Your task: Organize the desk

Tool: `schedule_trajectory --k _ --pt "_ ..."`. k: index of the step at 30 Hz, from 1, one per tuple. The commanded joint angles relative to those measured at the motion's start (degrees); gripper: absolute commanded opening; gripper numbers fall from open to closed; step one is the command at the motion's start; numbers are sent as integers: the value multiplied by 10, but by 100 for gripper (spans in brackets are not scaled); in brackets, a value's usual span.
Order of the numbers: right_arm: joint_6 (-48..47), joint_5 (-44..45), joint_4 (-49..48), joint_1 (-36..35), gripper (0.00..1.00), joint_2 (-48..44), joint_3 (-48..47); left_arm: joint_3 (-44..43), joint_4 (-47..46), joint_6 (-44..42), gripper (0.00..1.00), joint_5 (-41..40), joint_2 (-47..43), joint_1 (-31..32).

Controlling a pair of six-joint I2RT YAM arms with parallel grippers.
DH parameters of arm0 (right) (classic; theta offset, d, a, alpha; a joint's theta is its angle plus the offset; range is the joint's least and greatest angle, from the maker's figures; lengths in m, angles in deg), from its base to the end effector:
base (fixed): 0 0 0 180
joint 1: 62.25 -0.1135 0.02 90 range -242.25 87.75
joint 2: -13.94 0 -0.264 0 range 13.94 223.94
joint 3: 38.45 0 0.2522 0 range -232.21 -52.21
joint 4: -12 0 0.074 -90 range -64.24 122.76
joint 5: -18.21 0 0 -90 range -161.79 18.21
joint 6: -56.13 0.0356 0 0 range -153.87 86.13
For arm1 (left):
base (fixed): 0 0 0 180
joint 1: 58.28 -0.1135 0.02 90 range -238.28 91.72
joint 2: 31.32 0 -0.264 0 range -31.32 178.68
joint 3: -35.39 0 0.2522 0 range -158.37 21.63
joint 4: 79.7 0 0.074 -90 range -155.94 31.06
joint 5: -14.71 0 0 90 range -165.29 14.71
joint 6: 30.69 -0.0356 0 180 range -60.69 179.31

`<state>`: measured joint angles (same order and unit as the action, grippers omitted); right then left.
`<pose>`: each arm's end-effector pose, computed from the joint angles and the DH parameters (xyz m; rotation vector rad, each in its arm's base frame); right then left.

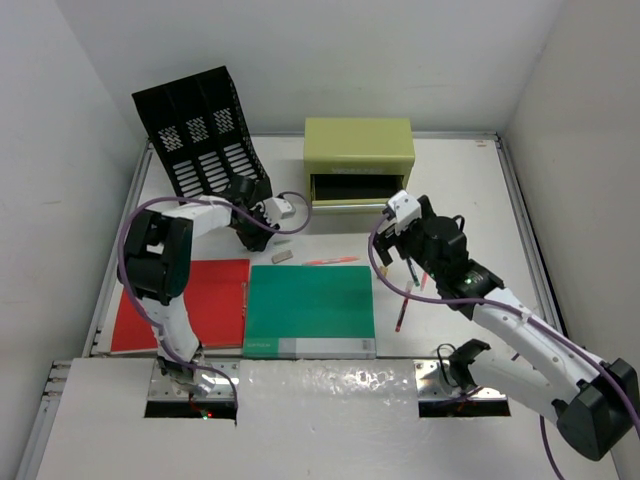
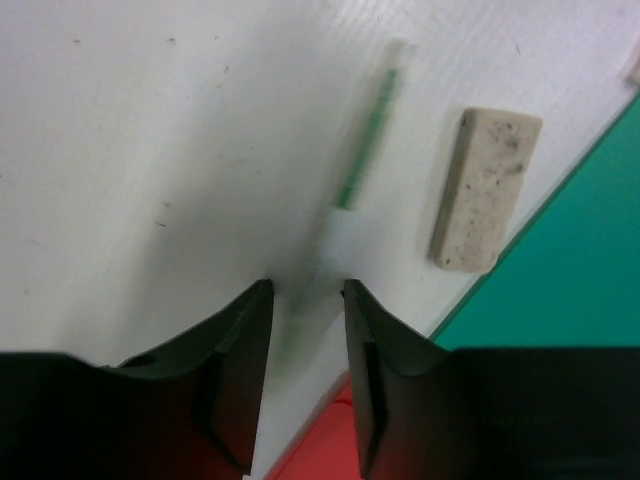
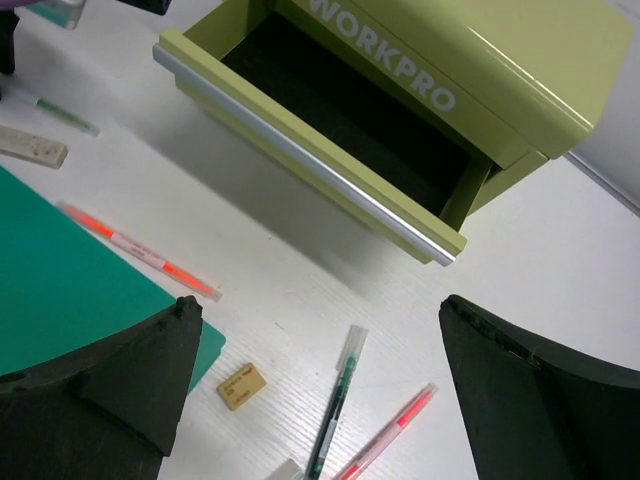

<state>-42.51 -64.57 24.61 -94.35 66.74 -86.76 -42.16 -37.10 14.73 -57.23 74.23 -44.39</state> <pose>0.1856 0.1111 0.2719 -0.5686 1.7815 0.1651 0.3364 -0.0946 0.1477 1.3925 2.3367 -0.2937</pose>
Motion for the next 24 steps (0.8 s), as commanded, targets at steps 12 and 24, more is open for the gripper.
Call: schedule_trajectory --k 12,24 --pt "47 35 2 20 99 -18 -2 -56 32 38 0 40 -30 5" --pt "172 37 10 145 99 -16 11 -191 57 75 0 8 -167 67"
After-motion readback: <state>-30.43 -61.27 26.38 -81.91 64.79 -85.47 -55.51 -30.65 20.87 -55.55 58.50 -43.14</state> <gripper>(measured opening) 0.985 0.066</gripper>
